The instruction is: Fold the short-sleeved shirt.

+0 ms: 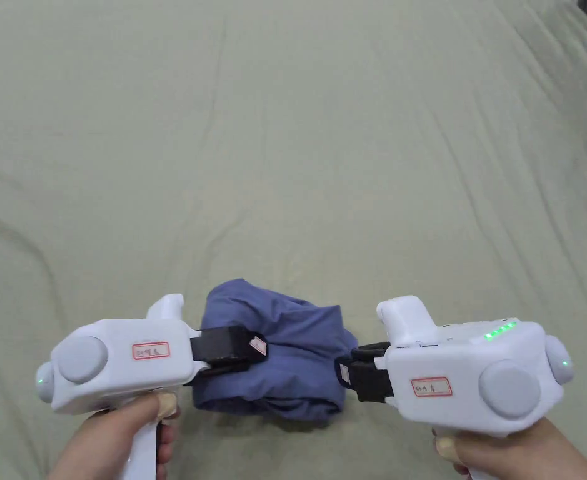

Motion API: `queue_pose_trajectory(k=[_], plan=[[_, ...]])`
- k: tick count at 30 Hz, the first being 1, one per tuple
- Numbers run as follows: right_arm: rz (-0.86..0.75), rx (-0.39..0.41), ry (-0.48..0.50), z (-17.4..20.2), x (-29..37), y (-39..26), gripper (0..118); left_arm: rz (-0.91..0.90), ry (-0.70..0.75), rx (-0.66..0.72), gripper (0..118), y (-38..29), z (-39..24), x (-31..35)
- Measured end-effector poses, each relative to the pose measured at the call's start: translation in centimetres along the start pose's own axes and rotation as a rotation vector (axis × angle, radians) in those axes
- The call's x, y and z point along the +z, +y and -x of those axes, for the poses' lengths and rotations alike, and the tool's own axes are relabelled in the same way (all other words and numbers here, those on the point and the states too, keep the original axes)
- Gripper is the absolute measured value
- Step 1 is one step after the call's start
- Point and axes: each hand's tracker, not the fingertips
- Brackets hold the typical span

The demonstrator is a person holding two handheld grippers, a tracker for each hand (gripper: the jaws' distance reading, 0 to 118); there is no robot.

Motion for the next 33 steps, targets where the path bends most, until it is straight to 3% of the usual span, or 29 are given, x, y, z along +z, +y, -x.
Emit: queue_pose_trajectory(k=[4,8,11,16,19,23,32,33], plan=[[-0.113,0.278,0.117,7.4,2.9,3.7,2,-0.154,0.111,0.080,50,2.3,4.6,6.9],[-0.170,0.406,0.156,13.1,4.2,6.2,3,-0.298,0.221,0.199,50,3.4,10.1,14.9],[-0.215,0.428,0.216,15.9,4.9,7.5,3,-0.380,0.346,0.270,50,3.8,14.3,20.5],[-0.245,0.438,0.208,20.8,3.3,9.0,3,-0.490,0.424,0.393,50,2.1,18.6,26.1],[-0.212,0.399,0.323,23.8,0.8,9.5,3,-0.530,0.396,0.481,50,0.6,19.9,27.1],[-0.183,0.454,0.351,27.6,-1.9,9.9,3,-0.535,0.378,0.511,50,-0.1,22.6,27.4],[-0.138,0.466,0.357,28.8,-3.0,10.3,3,-0.508,0.398,0.489,52,0.6,23.9,27.2],[-0.136,0.459,0.356,28.6,-2.9,10.3,3,-0.491,0.447,0.447,66,0.7,23.8,27.1]])
